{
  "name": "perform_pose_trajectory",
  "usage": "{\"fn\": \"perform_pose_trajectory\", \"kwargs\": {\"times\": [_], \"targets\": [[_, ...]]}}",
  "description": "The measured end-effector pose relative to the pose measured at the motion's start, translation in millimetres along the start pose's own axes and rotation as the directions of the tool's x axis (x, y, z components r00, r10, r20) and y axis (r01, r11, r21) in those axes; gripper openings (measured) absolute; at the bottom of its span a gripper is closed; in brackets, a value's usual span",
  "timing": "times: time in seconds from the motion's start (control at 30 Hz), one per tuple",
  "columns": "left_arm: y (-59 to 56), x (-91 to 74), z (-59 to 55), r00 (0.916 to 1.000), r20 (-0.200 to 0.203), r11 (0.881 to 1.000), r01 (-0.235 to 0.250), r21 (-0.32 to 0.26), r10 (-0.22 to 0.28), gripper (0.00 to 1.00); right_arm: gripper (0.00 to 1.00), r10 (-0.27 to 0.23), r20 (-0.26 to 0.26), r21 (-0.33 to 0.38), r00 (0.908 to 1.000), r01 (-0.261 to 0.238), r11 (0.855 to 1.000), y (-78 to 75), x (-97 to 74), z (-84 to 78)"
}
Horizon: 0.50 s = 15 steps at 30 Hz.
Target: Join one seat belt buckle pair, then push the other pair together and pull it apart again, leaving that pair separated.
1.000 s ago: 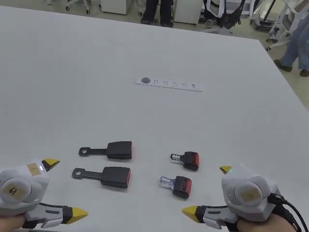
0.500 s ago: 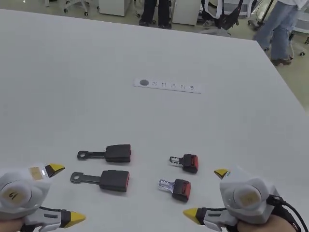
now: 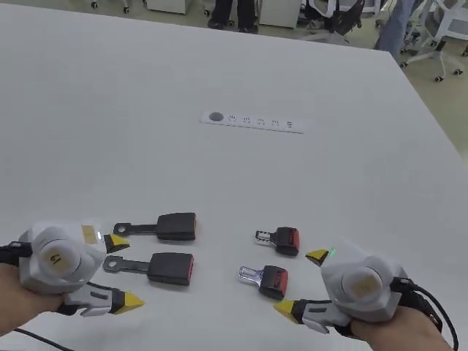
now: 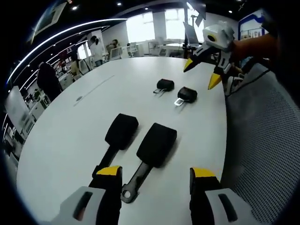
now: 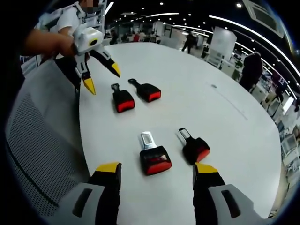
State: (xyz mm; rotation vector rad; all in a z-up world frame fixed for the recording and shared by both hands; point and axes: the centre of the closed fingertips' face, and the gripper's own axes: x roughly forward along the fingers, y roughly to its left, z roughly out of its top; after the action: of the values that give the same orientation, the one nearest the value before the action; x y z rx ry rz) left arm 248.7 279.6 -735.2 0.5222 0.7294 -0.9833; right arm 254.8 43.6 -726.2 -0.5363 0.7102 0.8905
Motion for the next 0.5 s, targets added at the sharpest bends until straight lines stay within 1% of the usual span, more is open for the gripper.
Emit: {"fn": "perform_pose_trajectory", "kwargs": {"times": [0.03, 0.07, 0.1, 0.13, 0.17, 0.2, 0.23, 0.27, 0.3, 0.37, 0.47, 0.5], "targets": [[0.5, 1.6, 0.9, 1.0000, -0.004, 1.000, 0.004, 0.005, -0.004, 0.57, 0.61, 0.002, -0.005, -0.007, 1.0000, -0.002, 1.000, -1.3, 2.8, 0.2], [0.1, 3.5, 5.0, 0.9999, -0.003, 1.000, 0.015, 0.027, -0.015, 0.54, 0.60, 0.007, -0.008, -0.010, 0.9999, -0.007, 1.000, -1.2, 3.9, 0.0], [0.0, 4.1, 5.5, 0.9999, -0.003, 0.999, 0.017, 0.032, -0.017, 0.53, 0.59, 0.014, -0.010, -0.013, 0.9998, -0.015, 1.000, -0.8, 4.3, 0.4], [0.3, 9.3, 5.2, 0.9996, -0.011, 0.999, 0.026, 0.036, -0.025, 0.53, 0.53, 0.037, -0.014, -0.022, 0.9992, -0.037, 0.999, 1.7, 6.2, 0.6], [0.0, 11.2, 5.8, 0.9994, -0.016, 0.999, 0.032, 0.039, -0.032, 0.54, 0.48, 0.044, -0.020, -0.030, 0.9988, -0.044, 0.999, 2.0, 7.1, 1.6], [-0.6, 13.6, 6.2, 0.9989, -0.023, 0.998, 0.042, 0.053, -0.041, 0.54, 0.45, 0.047, -0.019, -0.044, 0.9987, -0.048, 0.998, 2.3, 7.9, 2.8], [-0.2, 15.2, 7.0, 0.9987, -0.025, 0.997, 0.045, 0.058, -0.043, 0.54, 0.45, 0.056, -0.021, -0.065, 0.9982, -0.057, 0.996, 3.2, 7.9, 3.7], [0.6, 17.0, 7.6, 0.9984, -0.029, 0.997, 0.050, 0.061, -0.048, 0.54, 0.45, 0.057, -0.030, -0.078, 0.9979, -0.059, 0.995, 2.4, 10.2, 3.2], [1.2, 17.9, 7.9, 0.9984, -0.030, 0.997, 0.050, 0.064, -0.049, 0.53, 0.45, 0.067, -0.042, -0.090, 0.9969, -0.070, 0.993, 1.9, 13.5, 2.2], [5.0, 20.7, 10.7, 0.9985, -0.030, 0.996, 0.048, 0.075, -0.046, 0.49, 0.43, 0.088, -0.049, -0.102, 0.9949, -0.092, 0.990, 3.7, 17.0, 2.1], [9.2, 25.1, 14.6, 0.9983, -0.030, 0.995, 0.052, 0.082, -0.049, 0.48, 0.40, 0.108, -0.067, -0.126, 0.9918, -0.116, 0.985, 2.9, 21.7, 3.3], [8.5, 27.3, 16.2, 0.9978, -0.035, 0.995, 0.060, 0.082, -0.057, 0.48, 0.40, 0.114, -0.072, -0.127, 0.9909, -0.122, 0.984, 2.8, 23.7, 3.2]]}}
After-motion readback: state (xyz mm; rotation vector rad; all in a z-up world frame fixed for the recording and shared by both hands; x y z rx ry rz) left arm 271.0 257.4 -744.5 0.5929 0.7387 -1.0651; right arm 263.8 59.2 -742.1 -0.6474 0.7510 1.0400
